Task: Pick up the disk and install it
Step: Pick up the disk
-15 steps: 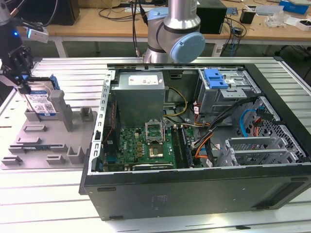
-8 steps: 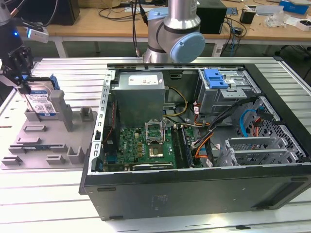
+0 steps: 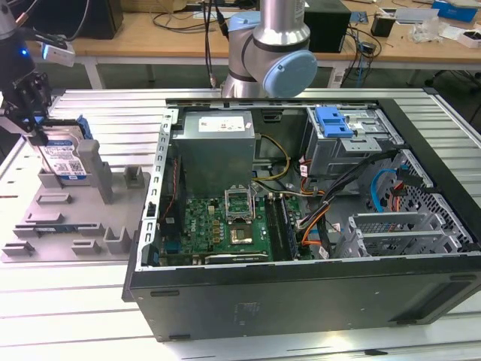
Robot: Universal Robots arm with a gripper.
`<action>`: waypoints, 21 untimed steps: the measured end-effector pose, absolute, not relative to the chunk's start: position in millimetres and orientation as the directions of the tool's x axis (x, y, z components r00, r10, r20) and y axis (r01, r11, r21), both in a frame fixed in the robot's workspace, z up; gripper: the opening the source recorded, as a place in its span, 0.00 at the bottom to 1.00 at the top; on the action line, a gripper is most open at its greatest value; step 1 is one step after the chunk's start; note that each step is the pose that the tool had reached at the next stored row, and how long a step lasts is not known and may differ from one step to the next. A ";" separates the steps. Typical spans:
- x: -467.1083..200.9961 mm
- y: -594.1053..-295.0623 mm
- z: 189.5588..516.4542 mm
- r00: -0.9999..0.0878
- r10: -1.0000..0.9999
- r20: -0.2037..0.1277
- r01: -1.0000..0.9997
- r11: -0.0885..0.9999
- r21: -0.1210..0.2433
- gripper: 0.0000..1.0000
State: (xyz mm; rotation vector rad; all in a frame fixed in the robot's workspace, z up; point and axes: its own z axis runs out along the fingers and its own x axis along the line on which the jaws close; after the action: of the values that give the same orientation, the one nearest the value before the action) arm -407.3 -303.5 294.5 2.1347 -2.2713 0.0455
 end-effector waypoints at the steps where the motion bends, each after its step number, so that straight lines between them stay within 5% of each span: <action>1: -407.4 -303.5 296.3 -0.062 -0.997 0.038 -0.998 0.062 -0.004 0.37; 21: -407.4 -303.5 333.1 -0.062 -0.997 0.038 -0.998 0.062 -0.004 0.37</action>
State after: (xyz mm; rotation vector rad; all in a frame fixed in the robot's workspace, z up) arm -407.4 -303.5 333.1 2.1342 -2.2708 0.0454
